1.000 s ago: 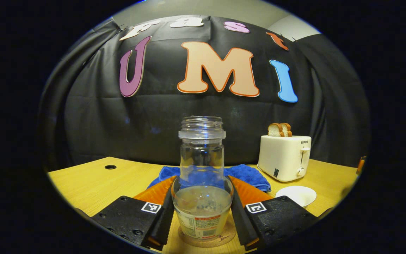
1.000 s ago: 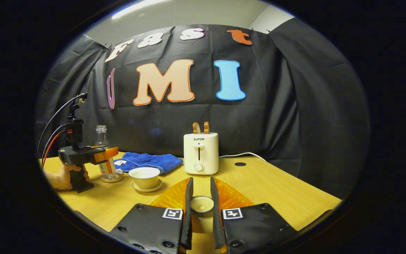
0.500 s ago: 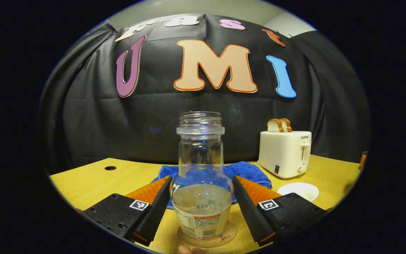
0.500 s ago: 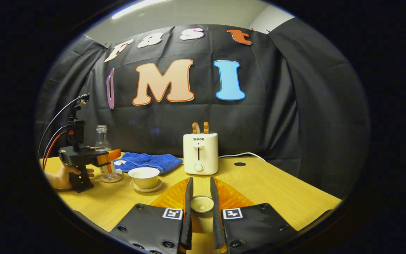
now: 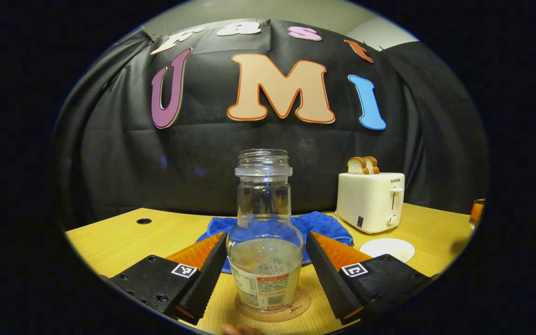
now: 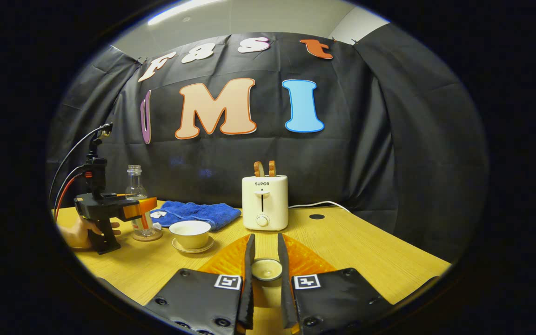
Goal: Open the teacup lid with one hand, grasp the water bottle and pour water into the teacup with the other hand; after pouring, place the water bottle on the coaster and then close the teacup lid.
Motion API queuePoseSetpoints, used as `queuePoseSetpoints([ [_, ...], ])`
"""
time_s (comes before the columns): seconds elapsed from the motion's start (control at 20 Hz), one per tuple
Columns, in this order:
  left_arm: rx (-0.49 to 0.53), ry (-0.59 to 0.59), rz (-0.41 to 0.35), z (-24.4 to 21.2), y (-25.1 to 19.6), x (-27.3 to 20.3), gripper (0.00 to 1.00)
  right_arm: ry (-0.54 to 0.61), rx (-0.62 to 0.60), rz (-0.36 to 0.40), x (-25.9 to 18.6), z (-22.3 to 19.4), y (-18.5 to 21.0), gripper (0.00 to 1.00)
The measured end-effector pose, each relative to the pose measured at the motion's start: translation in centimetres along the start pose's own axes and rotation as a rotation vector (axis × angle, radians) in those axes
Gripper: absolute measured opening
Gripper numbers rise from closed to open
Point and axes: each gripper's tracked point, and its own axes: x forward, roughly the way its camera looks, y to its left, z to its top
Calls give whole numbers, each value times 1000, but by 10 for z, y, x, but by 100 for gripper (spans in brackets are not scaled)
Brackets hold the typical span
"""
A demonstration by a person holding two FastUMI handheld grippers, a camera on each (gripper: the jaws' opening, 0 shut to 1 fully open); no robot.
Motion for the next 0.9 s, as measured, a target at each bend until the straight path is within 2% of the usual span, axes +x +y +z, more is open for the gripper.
queuePoseSetpoints([
  [0.3, 0, -3, -7, 0, 0, -9, 96, -5, 3, 44, 2, 0, 17, 27],
  [0.55, 1, -8, -16, 1, 1, -24, 96, 3, 6, 173, 15, -1, 61, 27],
  [0.9, -1, -18, -25, 1, 5, -50, 98, 8, 8, 210, 59, -6, 101, 27],
])
